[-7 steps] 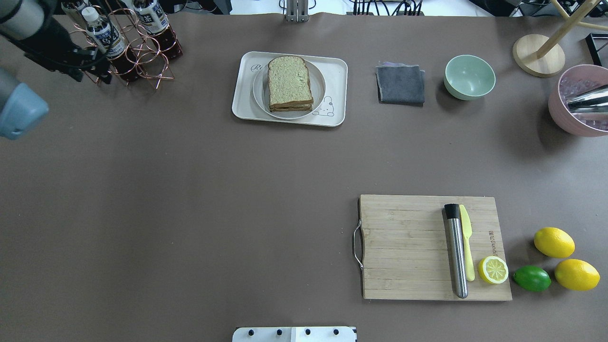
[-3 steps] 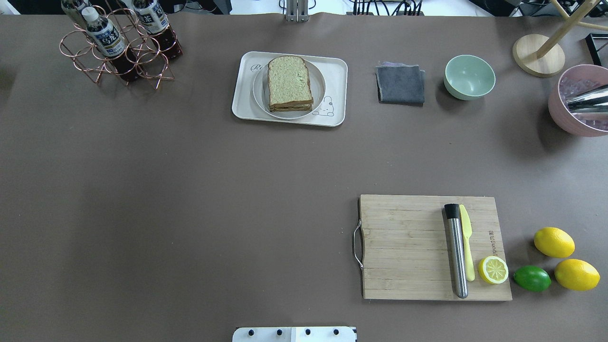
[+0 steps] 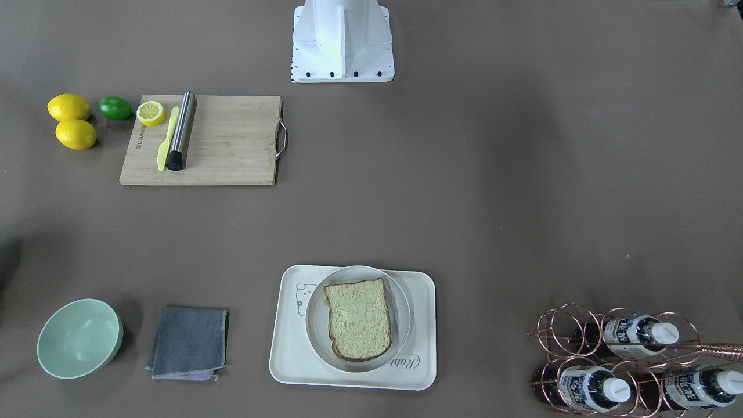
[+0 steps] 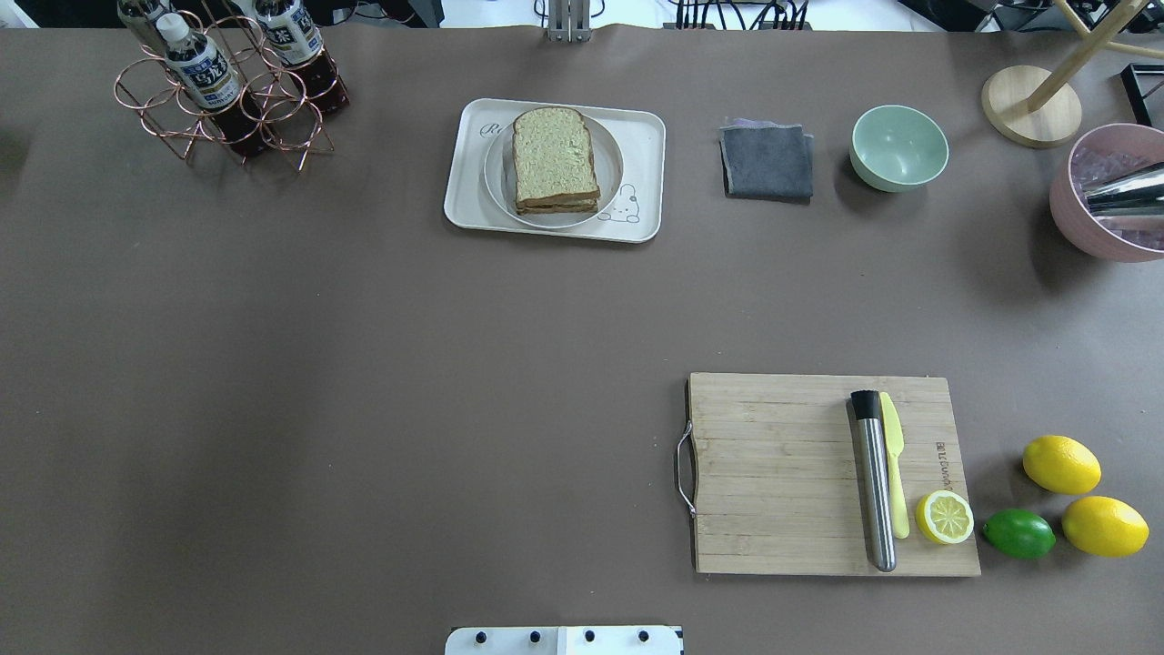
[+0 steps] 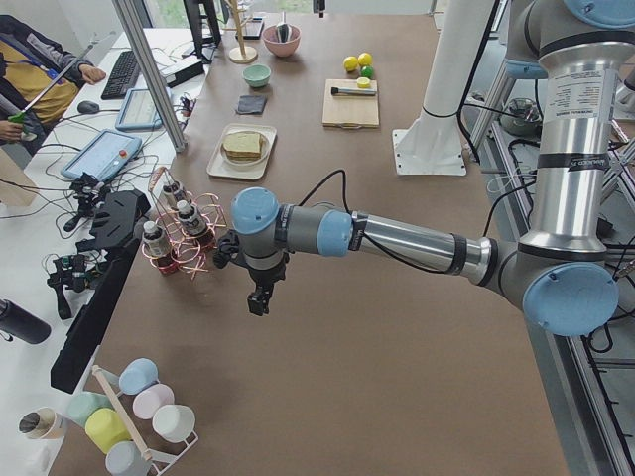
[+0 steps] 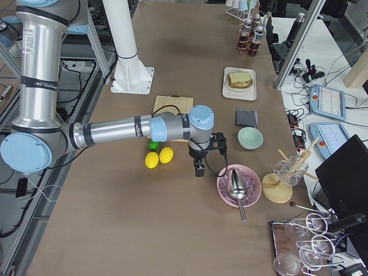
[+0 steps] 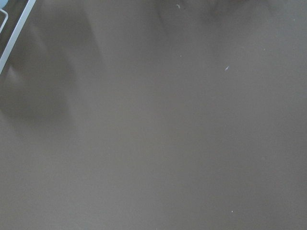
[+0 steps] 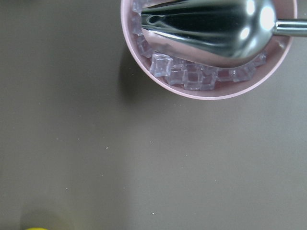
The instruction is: Make sandwich and place on tray
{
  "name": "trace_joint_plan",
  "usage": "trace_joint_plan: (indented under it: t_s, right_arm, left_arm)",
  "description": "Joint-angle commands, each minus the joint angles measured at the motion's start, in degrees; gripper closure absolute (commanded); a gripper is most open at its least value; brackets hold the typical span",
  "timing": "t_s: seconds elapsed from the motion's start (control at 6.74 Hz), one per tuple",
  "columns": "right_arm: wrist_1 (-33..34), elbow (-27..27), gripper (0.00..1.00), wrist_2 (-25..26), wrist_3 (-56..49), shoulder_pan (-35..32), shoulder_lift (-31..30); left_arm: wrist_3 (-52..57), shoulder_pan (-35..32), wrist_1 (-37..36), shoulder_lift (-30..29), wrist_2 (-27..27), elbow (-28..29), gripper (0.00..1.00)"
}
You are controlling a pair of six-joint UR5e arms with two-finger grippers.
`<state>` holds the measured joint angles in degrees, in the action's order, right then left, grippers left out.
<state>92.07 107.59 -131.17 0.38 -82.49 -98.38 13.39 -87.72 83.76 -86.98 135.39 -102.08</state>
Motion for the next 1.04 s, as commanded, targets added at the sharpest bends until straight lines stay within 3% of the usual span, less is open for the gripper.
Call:
trace_joint_plan:
  t_s: [0.0, 0.89]
  right_arm:
    - [0.3, -0.72, 0.0, 1.88, -0.2, -3.26, -0.76]
    - [1.08, -2.12, 0.0, 5.32, -4.77, -3.11, -1.64]
  left_arm:
    - [0.23, -0.17, -0.18, 1.72, -0.04, -0.23, 0.03]
    - [-0.38, -0.26, -0.09, 2.95, -0.39, -1.81, 0.03]
